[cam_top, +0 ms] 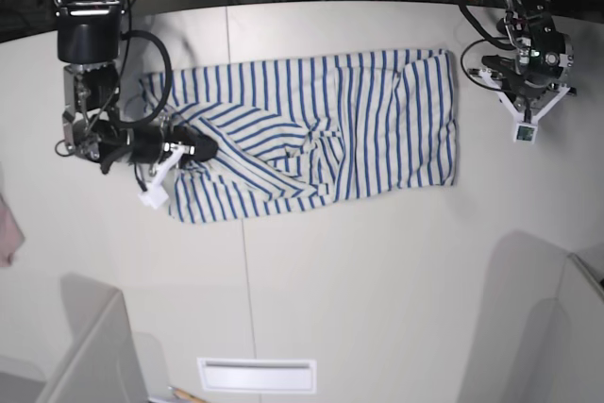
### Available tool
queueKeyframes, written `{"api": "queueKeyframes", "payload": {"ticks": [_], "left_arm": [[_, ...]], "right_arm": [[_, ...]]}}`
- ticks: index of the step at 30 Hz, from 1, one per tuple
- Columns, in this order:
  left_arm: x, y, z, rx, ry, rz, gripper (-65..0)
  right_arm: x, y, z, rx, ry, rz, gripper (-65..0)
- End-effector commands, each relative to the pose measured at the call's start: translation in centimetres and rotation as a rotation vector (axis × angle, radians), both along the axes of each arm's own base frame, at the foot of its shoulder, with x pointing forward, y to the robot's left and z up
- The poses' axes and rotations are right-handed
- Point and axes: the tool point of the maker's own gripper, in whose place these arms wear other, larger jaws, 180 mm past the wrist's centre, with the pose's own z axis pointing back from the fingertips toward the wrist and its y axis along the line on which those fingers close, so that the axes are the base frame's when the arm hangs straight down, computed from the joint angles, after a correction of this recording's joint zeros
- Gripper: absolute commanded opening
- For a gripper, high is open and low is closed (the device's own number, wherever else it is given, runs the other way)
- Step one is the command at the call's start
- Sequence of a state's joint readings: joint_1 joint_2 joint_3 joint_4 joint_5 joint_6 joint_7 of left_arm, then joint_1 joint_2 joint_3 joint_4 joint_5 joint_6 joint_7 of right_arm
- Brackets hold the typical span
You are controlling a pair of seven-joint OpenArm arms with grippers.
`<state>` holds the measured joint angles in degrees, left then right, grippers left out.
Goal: Fold the T-shirt properly
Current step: 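Grasp the shirt end with the right gripper and lift it, then fold the held end with the right gripper over toward the left gripper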
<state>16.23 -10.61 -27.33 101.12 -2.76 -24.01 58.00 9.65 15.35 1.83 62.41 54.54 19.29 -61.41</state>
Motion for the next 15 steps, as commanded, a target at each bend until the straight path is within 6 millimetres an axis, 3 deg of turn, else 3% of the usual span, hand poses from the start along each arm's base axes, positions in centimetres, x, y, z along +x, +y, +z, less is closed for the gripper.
{"api": "queueKeyframes", "payload": {"ticks": [1,4,9,15], "left_arm": [[1.1,-0.1,0.6,0.022,-0.022,-0.020,-65.0],[1.8,-1.3,-0.4,0.015,0.001,-0.047,-65.0],[3.1,-2.5,-1.7,0.013,0.032,-0.076,-65.0],[4.8,-6.0,-2.2,-0.022,0.028,-0.161,-65.0]], "right_arm": [[-0.2,-1.3,-0.7,-0.081,0.030,-0.009,-65.0],[1.4,-2.1,1.0,-0.110,-0.004,-0.071,-65.0],[3.6,-1.5,4.9,-0.129,-0.083,-0.143,-65.0],[3.3,2.9,7.2,-0.137,-0.116,-0.083,-65.0]]}}
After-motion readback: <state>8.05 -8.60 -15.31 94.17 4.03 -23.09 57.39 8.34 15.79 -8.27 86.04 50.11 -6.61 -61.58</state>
